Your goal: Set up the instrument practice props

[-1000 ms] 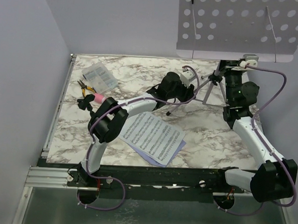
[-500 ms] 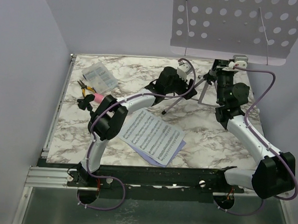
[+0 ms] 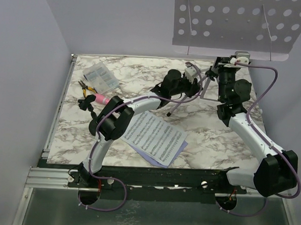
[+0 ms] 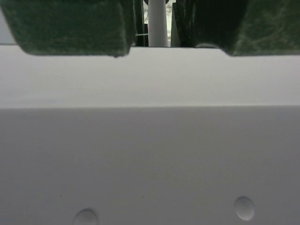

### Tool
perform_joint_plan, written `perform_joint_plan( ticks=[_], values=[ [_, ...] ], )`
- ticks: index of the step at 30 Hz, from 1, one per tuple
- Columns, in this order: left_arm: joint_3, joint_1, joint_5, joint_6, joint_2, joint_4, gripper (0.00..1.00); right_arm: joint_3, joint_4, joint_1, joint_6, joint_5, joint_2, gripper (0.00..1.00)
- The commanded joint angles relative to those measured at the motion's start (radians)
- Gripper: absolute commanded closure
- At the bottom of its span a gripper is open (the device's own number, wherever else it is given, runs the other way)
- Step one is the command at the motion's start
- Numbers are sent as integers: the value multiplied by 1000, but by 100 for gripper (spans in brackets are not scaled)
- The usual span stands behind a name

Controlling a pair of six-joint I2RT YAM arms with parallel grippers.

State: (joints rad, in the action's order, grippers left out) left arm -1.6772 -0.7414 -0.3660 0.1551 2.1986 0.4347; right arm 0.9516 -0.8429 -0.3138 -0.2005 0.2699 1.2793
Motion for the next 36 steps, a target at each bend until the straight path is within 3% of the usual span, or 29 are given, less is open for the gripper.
perform_joint_plan(
  ticks=[1,4,10,14,19,26,29,33,36],
  values=[
    [48,48,213,-55,53,-4,94,130,-198,-18,-26,-40,-72,100],
    [91,50,226,-78,49,-3,100,156,-202,-18,-21,-39,-74,99],
    [153,62,168,-91,40,-4,100,156,-167,-18,-20,-32,-81,99],
    [161,63,103,-91,34,-6,100,59,-110,-18,-1,-36,-143,99],
    [146,61,48,-52,47,-17,100,-12,158,-18,21,18,-239,98],
    [156,62,-7,-40,50,-47,100,-59,534,-2,123,143,-268,61],
    [163,61,-27,-41,51,-66,100,-73,662,31,193,15,-223,47],
    [164,61,-30,-41,48,-102,100,-16,810,129,442,-114,-182,25],
    [160,62,-33,-42,41,-126,100,-41,719,160,495,-241,-201,3]
  ],
)
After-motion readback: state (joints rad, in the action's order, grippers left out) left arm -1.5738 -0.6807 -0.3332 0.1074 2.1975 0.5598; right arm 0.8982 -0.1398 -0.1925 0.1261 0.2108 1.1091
